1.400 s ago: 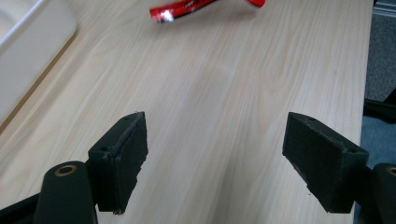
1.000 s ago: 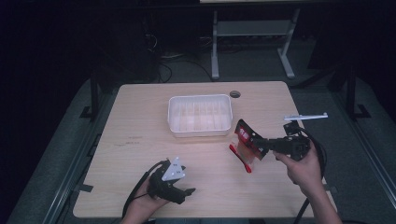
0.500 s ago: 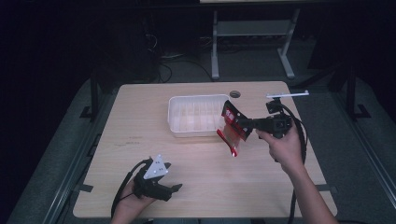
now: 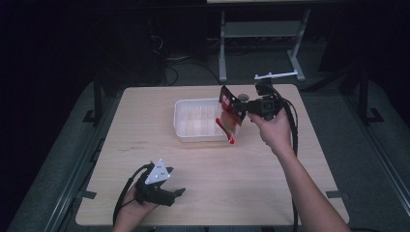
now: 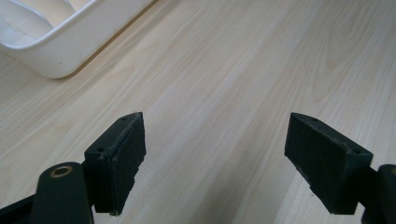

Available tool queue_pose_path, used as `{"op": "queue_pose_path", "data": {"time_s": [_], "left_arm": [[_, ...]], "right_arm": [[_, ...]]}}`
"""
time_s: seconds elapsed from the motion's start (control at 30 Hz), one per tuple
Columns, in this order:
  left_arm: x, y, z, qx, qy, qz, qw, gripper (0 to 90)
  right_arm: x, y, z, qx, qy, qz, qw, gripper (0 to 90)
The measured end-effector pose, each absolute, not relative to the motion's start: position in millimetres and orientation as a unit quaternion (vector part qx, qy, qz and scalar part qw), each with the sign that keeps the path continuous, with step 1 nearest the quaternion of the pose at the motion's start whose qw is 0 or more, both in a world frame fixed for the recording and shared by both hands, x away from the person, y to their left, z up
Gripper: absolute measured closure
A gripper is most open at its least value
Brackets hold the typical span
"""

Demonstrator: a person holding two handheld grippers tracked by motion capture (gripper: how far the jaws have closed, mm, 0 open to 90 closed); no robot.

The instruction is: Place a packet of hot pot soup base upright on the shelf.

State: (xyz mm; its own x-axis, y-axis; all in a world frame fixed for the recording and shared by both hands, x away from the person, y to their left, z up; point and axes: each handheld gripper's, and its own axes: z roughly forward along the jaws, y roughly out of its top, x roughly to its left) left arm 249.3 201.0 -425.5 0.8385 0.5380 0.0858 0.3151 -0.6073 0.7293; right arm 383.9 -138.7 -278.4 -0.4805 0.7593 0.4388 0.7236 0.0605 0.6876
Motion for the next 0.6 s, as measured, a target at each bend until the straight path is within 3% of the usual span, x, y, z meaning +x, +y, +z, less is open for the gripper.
{"op": "queue_pose_path", "data": {"time_s": [0.6], "left_arm": [[250.1,209.4,-423.5,0.877,0.252,0.158,0.377,20.0]], "right_arm": [[444.2,-111.9,-294.1,0.577,0.695,0.428,0.037,89.4]]}}
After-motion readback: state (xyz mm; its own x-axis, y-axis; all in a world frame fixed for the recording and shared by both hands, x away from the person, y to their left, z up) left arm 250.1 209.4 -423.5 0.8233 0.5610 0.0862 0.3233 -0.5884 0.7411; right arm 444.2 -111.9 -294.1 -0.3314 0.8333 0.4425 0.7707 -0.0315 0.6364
